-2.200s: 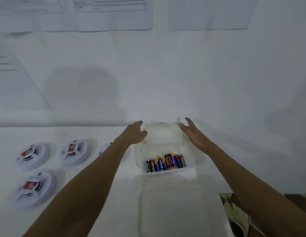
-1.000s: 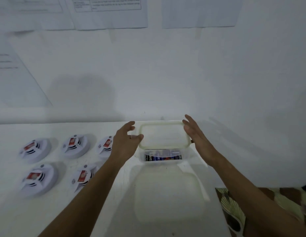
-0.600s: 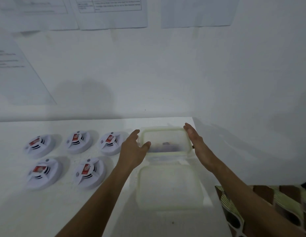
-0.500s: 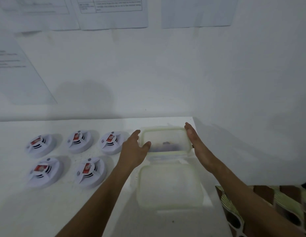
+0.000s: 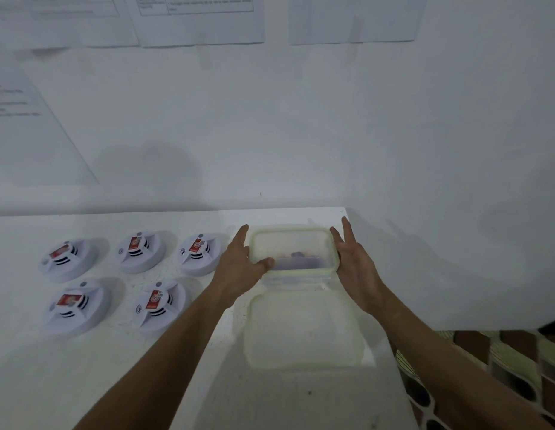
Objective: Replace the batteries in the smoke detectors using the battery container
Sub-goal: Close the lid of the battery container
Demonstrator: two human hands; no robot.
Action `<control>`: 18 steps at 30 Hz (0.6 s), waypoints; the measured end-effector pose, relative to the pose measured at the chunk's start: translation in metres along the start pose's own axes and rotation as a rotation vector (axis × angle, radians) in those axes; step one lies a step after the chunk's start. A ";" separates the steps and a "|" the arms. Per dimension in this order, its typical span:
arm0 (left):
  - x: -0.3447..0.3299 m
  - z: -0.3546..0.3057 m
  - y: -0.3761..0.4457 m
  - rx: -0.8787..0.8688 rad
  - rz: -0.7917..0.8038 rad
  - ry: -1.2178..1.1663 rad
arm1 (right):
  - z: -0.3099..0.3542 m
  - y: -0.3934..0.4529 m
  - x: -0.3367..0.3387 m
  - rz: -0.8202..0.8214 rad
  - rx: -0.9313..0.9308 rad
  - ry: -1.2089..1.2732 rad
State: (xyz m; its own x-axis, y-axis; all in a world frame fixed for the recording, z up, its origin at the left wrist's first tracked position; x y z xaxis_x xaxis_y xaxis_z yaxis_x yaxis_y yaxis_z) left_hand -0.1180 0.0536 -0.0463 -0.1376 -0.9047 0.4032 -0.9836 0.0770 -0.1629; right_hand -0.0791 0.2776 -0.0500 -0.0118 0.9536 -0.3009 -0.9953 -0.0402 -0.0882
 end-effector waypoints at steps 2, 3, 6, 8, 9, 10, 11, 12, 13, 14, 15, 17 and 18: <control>0.000 0.001 0.001 -0.013 0.011 0.033 | -0.001 0.000 0.000 0.013 -0.002 0.025; 0.000 0.001 0.001 -0.021 0.022 0.042 | -0.002 0.001 0.000 0.019 -0.008 0.010; 0.002 0.001 0.003 -0.044 0.060 0.069 | -0.002 0.002 0.004 0.065 -0.010 -0.192; 0.004 -0.003 0.005 -0.046 0.096 0.119 | -0.002 0.002 0.008 0.115 -0.017 -0.355; 0.006 -0.006 0.007 -0.053 0.111 0.157 | 0.001 0.003 0.010 0.128 -0.013 -0.440; 0.008 -0.010 0.008 -0.075 0.128 0.208 | 0.004 0.005 0.012 0.139 0.000 -0.538; 0.010 -0.016 0.009 -0.117 0.155 0.270 | 0.007 0.007 0.013 0.154 0.010 -0.632; 0.011 -0.023 0.010 -0.176 0.194 0.339 | 0.011 0.011 0.014 0.177 0.011 -0.704; 0.011 -0.031 0.012 -0.233 0.249 0.413 | 0.014 0.014 0.013 0.209 0.001 -0.751; 0.010 -0.037 0.013 -0.271 0.313 0.480 | 0.017 0.018 0.013 0.240 -0.016 -0.785; 0.008 -0.041 0.016 -0.288 0.376 0.535 | 0.020 0.021 0.011 0.267 -0.029 -0.814; 0.002 -0.043 0.022 -0.286 0.459 0.612 | 0.021 0.026 0.009 0.301 -0.043 -0.860; 0.000 -0.044 0.025 -0.287 0.470 0.631 | 0.021 0.029 0.008 0.312 -0.045 -0.878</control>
State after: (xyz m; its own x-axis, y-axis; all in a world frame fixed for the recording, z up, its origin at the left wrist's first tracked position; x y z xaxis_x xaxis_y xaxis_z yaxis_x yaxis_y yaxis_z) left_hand -0.1475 0.0744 -0.0109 -0.4959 -0.3541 0.7929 -0.7875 0.5681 -0.2388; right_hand -0.1099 0.2899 -0.0353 -0.3650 0.7807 0.5073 -0.9303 -0.3267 -0.1665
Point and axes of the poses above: each hand's wrist, its own y-axis towards the middle knuckle, its own x-axis out of the back of the hand, z = x × y, the point moved 4 cm from there along y, towards the middle knuckle
